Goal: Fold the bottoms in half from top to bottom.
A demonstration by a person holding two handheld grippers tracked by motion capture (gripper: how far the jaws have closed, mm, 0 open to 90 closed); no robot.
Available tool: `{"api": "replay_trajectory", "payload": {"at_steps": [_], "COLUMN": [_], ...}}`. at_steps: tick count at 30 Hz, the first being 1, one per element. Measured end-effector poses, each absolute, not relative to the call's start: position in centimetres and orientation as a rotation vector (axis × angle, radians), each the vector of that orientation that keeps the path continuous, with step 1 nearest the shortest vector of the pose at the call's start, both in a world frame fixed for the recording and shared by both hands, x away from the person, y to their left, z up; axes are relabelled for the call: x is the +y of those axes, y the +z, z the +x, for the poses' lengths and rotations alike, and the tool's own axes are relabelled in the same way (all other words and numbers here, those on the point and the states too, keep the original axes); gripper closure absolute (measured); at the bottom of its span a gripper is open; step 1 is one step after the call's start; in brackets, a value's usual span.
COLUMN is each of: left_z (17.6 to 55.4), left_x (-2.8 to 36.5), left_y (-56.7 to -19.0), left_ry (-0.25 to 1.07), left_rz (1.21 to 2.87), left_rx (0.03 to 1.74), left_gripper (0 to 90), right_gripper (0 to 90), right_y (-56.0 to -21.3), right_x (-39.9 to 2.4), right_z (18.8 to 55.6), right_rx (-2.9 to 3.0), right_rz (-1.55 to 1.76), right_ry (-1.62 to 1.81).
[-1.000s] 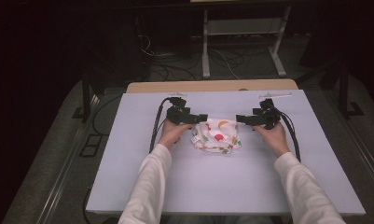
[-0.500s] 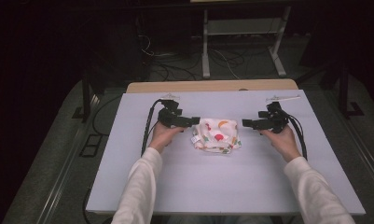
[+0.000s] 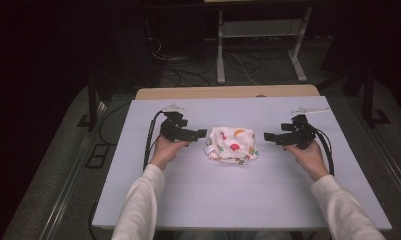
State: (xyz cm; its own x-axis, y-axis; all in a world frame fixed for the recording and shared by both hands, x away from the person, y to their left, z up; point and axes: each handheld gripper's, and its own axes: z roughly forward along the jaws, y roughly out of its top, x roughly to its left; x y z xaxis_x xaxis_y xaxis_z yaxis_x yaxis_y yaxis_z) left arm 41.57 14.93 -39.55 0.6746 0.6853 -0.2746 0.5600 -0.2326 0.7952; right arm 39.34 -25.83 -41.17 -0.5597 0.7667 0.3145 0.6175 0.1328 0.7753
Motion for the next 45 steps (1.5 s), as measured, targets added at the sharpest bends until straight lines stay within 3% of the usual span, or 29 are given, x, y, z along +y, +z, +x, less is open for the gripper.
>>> {"api": "replay_trajectory", "payload": {"at_steps": [19, 45], "left_z": [37.6, 30.8], "left_x": [17.1, 19.2], "left_y": [-39.4, -41.2], "left_ry": [0.204, 0.289], "left_rz": [1.88, 1.858], "left_rx": [0.937, 0.846], "left_gripper": [0.0, 0.0], "right_gripper": [0.0, 0.0], "right_y": [-40.2, -42.4], "right_x": [-25.5, -26.4], "right_z": [35.0, 28.6], "right_rx": [2.244, 2.242], "right_rz": [1.299, 1.252], "right_ry": [1.421, 1.416]}}
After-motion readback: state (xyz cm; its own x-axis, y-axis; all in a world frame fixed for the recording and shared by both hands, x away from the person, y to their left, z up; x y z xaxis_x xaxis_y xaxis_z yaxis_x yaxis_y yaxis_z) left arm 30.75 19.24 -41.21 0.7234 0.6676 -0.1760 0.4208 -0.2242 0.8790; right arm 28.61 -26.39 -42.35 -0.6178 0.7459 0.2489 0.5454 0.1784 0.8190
